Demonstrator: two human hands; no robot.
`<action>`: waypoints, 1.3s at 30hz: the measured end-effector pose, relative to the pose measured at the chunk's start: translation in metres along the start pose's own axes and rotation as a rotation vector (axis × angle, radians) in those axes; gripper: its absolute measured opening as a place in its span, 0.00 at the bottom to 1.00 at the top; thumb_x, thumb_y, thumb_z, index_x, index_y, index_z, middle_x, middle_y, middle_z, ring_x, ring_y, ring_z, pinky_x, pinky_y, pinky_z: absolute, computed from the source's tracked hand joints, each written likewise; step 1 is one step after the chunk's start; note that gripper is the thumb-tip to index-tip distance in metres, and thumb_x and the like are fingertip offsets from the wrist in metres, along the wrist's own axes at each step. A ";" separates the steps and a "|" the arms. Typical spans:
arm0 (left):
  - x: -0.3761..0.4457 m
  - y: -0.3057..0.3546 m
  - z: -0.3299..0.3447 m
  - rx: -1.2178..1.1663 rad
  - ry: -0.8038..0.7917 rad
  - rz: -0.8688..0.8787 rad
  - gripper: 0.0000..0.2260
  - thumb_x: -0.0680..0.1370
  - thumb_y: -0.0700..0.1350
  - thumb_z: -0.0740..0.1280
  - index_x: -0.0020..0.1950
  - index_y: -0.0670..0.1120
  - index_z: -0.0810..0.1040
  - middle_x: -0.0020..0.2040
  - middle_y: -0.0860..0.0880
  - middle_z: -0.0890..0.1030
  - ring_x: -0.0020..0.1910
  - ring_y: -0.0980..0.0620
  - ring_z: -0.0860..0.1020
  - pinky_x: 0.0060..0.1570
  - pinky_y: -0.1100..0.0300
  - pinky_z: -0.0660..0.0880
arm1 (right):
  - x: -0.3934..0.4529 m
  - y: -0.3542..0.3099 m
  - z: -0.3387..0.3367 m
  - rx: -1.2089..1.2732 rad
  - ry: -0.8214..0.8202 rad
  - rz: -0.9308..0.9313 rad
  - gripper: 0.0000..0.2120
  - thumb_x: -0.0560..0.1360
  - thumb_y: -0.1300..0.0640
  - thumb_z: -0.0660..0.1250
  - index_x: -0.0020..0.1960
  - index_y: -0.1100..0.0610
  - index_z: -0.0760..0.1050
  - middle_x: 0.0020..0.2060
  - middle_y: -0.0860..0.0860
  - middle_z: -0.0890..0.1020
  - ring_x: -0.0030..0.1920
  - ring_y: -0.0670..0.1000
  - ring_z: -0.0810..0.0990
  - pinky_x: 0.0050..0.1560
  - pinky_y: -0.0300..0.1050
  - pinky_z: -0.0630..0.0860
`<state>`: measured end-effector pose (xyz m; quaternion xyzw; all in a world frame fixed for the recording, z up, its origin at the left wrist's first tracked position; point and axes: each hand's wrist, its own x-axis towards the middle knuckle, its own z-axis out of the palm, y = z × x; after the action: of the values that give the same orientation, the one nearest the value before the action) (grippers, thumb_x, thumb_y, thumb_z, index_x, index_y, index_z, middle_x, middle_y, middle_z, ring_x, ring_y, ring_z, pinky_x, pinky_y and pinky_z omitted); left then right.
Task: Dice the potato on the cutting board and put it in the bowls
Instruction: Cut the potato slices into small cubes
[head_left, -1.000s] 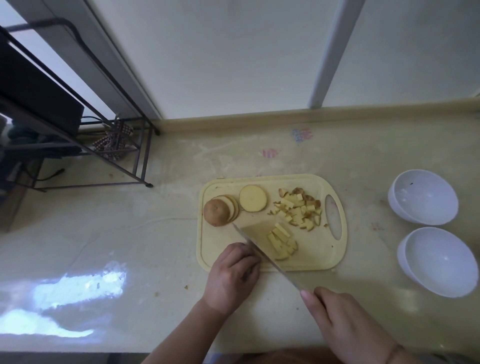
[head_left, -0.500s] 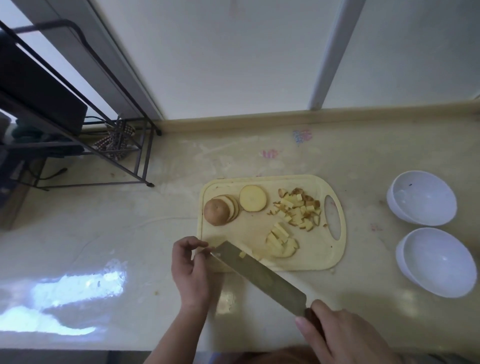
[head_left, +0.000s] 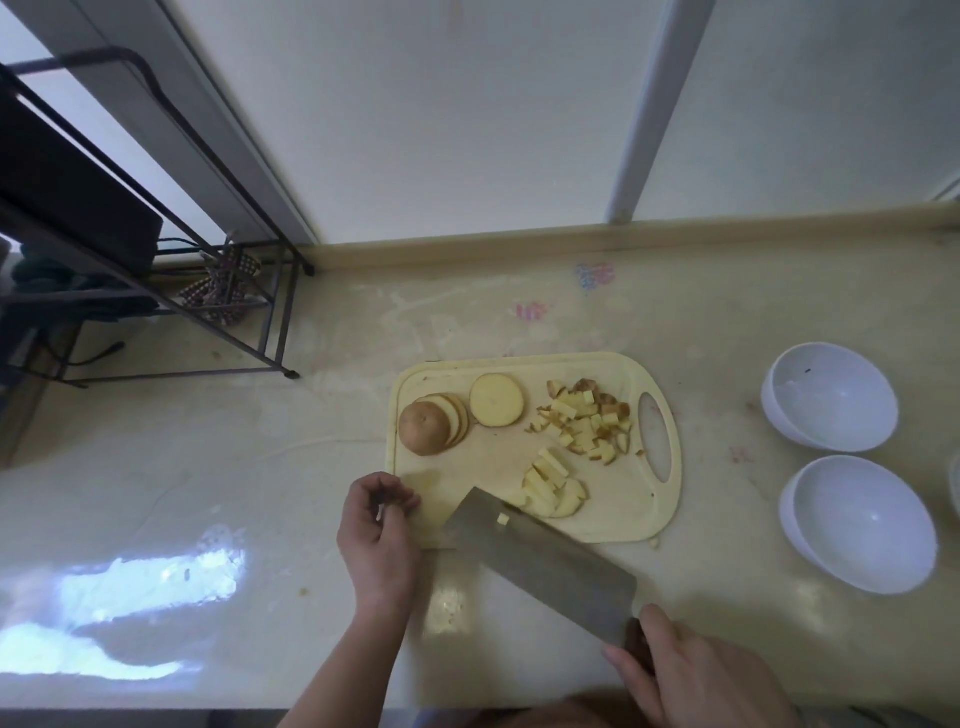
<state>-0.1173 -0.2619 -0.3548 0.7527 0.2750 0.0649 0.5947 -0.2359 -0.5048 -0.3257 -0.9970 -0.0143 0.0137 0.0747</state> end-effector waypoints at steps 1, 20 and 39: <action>0.000 0.000 0.000 0.004 -0.002 0.001 0.18 0.75 0.25 0.55 0.45 0.46 0.75 0.41 0.47 0.79 0.42 0.49 0.80 0.46 0.60 0.75 | 0.000 0.005 0.001 0.001 0.010 0.011 0.42 0.83 0.36 0.39 0.31 0.59 0.79 0.14 0.52 0.70 0.10 0.50 0.67 0.10 0.39 0.60; -0.005 -0.005 0.001 0.113 -0.053 0.118 0.14 0.73 0.31 0.59 0.45 0.49 0.76 0.41 0.49 0.80 0.44 0.50 0.79 0.47 0.62 0.75 | 0.019 0.037 0.020 -0.017 0.036 0.020 0.39 0.82 0.33 0.40 0.41 0.54 0.82 0.24 0.51 0.80 0.20 0.55 0.78 0.14 0.44 0.68; -0.003 0.036 0.062 0.751 -0.714 0.914 0.15 0.78 0.58 0.64 0.53 0.49 0.83 0.52 0.54 0.79 0.55 0.53 0.75 0.60 0.56 0.71 | 0.022 0.036 -0.012 -0.007 0.053 0.057 0.37 0.80 0.30 0.40 0.37 0.50 0.78 0.20 0.47 0.77 0.16 0.48 0.74 0.20 0.39 0.53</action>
<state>-0.0814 -0.3214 -0.3382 0.9234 -0.2784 -0.0424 0.2609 -0.2122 -0.5420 -0.3194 -0.9973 0.0159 -0.0104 0.0713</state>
